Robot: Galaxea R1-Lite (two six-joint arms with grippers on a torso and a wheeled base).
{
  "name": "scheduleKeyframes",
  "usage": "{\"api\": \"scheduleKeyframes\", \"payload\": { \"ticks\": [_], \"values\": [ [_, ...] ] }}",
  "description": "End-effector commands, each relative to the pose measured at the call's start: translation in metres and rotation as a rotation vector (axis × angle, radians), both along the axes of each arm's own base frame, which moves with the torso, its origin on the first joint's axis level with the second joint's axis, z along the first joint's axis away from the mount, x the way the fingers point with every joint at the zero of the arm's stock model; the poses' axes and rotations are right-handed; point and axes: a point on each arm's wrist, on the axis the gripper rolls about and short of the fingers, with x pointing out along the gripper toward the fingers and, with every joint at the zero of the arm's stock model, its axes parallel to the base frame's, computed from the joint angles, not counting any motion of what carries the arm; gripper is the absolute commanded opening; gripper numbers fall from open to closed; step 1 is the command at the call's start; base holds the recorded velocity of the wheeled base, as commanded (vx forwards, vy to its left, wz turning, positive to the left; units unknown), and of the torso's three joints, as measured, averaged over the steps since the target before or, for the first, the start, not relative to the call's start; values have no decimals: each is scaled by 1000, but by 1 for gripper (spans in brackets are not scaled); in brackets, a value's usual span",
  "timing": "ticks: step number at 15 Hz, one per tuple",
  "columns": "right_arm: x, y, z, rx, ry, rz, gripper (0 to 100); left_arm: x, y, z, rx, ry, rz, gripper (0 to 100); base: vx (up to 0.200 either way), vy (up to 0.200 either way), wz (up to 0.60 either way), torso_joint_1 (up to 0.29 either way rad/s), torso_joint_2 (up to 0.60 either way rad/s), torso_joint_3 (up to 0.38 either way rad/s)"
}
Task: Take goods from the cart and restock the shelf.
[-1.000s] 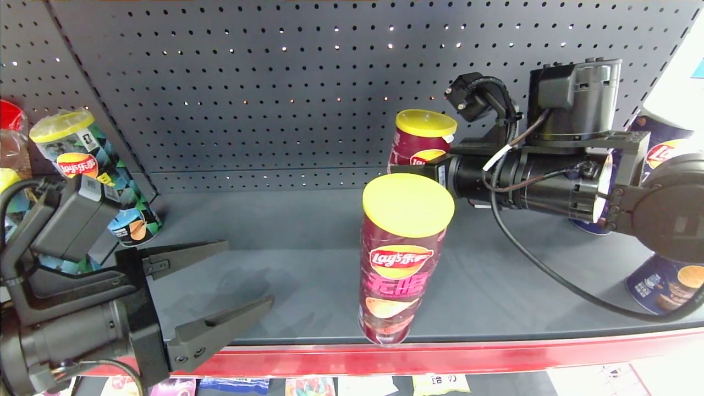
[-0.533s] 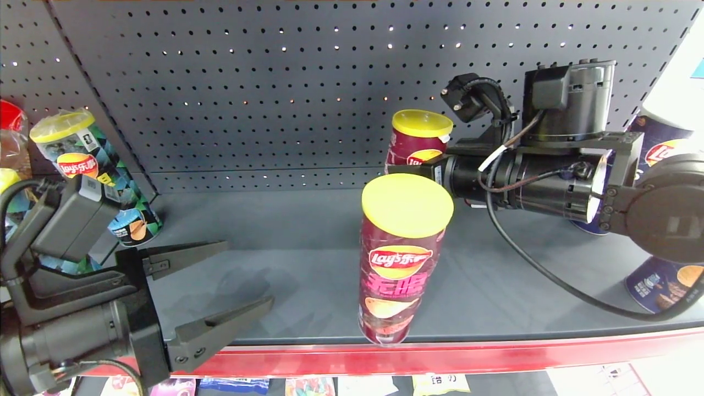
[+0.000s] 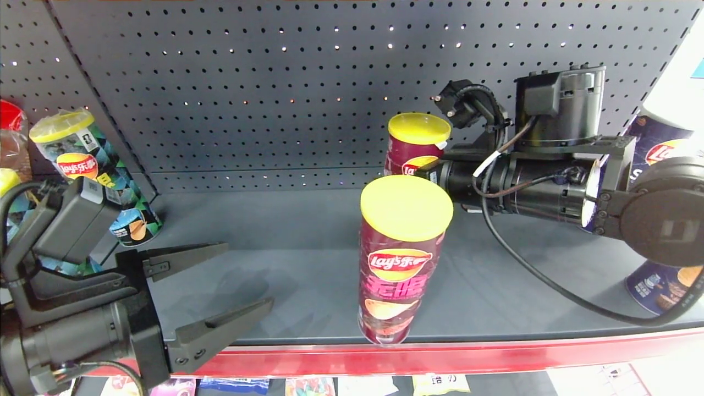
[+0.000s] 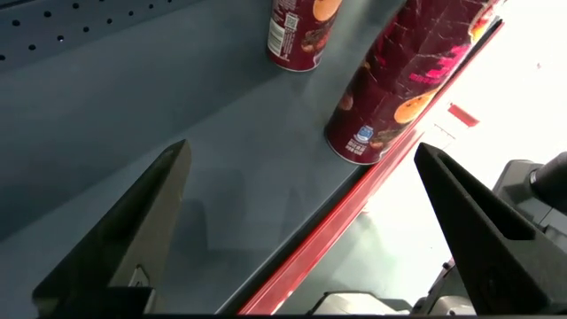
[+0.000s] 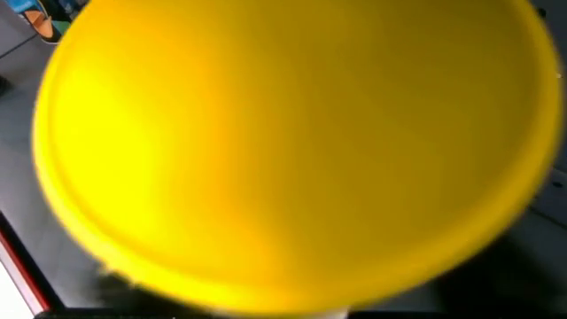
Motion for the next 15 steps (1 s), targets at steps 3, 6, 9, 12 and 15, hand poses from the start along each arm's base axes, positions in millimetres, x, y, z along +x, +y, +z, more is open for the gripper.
{"api": "scheduleKeyframes", "payload": {
  "ticks": [3,6,9,12,15],
  "values": [
    [-4,-2,5,8,-12,-2,100,1,0,-1,1,3,1,100,0,0,0,0,0,0],
    [-12,-9,9,13,-20,-8,100,1,0,-1,2,4,1,100,0,0,0,0,0,0],
    [-23,-18,7,4,-14,-26,100,1,-1,-1,3,5,2,100,0,0,0,0,0,0],
    [-34,-27,9,3,-16,-29,100,2,0,-2,5,9,5,100,0,0,0,0,0,0],
    [-44,-34,15,14,-33,-36,100,2,0,-2,7,9,5,100,0,0,0,0,0,0]
  ]
}}
